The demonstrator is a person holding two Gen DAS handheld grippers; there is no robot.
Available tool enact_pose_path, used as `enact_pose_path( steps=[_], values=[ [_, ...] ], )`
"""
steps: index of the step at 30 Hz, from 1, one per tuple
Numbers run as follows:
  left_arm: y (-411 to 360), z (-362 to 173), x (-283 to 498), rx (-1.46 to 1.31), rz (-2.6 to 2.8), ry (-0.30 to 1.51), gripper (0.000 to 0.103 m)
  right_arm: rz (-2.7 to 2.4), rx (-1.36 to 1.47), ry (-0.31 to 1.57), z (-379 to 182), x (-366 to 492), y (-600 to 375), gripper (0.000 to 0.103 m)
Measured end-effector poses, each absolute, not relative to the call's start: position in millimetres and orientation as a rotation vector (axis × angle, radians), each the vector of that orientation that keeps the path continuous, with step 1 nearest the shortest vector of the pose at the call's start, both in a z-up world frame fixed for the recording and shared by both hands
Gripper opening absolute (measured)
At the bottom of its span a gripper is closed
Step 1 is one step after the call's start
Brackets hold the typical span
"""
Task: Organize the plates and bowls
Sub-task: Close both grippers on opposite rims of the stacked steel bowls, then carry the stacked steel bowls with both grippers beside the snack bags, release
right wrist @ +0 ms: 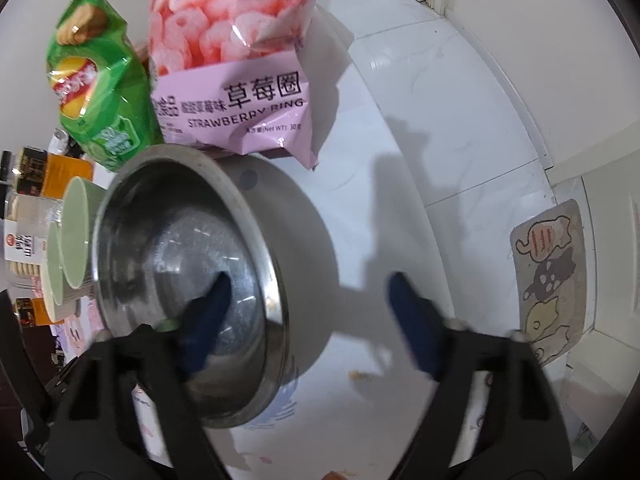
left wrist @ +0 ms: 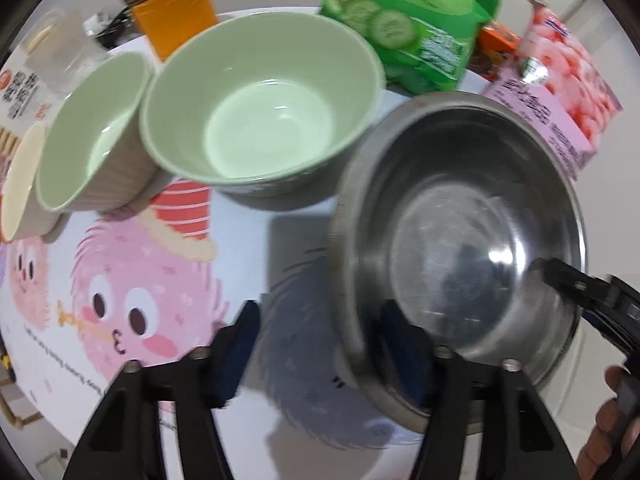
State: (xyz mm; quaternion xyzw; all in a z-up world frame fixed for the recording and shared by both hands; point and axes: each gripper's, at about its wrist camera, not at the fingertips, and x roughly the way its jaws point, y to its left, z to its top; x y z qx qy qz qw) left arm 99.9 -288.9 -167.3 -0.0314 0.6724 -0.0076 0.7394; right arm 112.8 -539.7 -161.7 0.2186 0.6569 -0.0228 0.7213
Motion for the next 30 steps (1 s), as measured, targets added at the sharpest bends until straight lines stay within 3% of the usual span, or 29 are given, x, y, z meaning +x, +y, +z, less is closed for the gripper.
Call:
enact_pose_path(
  steps=[2,5,6,17,30],
  values=[
    [-301,-170,101,-0.059,-0.052,1.468,0.037,-0.048,0.467,1.469,-167,116,-537,0.052],
    [-308,-172,102,-0.054,-0.091,1.465,0.024,-0.019,0.468,1.475,-171,119,-532,0.032],
    [-311,-173,102,-0.036,-0.097,1.463,0.024,0.003,0.472,1.469,-171,120,-529,0.019],
    [-312,-167,100,0.008,-0.137,1.461,0.023,0.037,0.445,1.47,-161,109,-524,0.014],
    [-281,-145,55,0.086,-0.216,1.444,0.023,0.057,0.459,1.424,-137,64,-502,0.015]
  ],
)
